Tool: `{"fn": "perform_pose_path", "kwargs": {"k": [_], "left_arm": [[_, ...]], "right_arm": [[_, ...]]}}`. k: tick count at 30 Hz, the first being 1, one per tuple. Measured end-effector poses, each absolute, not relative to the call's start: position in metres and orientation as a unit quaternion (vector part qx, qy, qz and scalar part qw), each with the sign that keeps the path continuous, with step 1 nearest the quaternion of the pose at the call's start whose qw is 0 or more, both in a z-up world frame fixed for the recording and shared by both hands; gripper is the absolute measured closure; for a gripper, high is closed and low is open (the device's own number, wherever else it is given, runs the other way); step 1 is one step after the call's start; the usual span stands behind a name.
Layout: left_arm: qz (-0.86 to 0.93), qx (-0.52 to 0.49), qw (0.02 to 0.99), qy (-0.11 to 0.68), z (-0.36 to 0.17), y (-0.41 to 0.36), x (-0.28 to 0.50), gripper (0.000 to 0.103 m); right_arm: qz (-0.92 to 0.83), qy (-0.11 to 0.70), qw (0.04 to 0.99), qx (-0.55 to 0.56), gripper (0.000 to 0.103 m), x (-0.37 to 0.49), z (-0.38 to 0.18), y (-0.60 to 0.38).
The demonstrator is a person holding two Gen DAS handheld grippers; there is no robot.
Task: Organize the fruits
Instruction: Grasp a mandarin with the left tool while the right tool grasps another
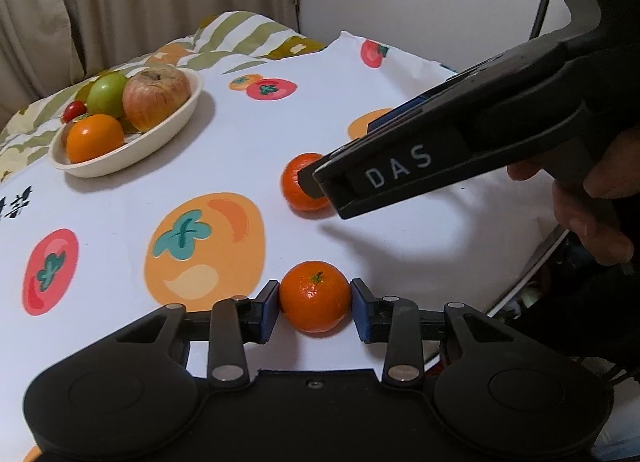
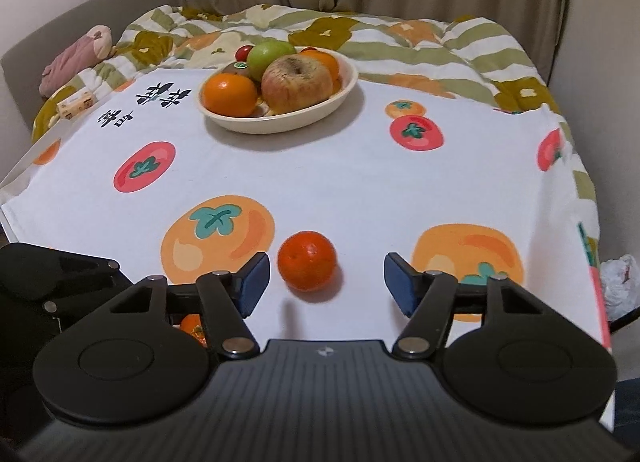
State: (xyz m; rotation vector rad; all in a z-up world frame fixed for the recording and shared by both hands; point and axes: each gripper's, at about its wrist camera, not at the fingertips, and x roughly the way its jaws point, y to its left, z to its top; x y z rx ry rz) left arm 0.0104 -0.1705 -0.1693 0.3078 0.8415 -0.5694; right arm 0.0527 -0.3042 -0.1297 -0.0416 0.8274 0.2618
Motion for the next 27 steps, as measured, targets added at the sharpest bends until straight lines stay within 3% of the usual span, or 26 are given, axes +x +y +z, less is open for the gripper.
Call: {"fn": "perform_pose_path", "kwargs": {"k": [12,13,15,27], "left_arm": [[-0.244,0.137,0.868,0.410,-0.165,-0.143,0.028,0.062],[-0.243,0.136,0.869,0.410,-0.164,-0.142,0.029,0.062],[-0.242,0.136,0.869,0.409,-0.162,-0.138,0.031,0.062],[-0.228,0.122,0.883,0.392,-0.128,-0.101,0.042,0.062]], "right_arm": [[0.119,0.425,0.897,-0.025,0.033,0.073,-0.139,-0.286],[0.116,0.429,0.895,-0.026,0.035,0.075,-0.140,-0.285],[0.120,0.437,0.891,-0.025,0.050,0.077,-0.142,-0.283],[0.107,0.424,0.899,-0.012,0.050,0.074,-0.112,-0.257]]}}
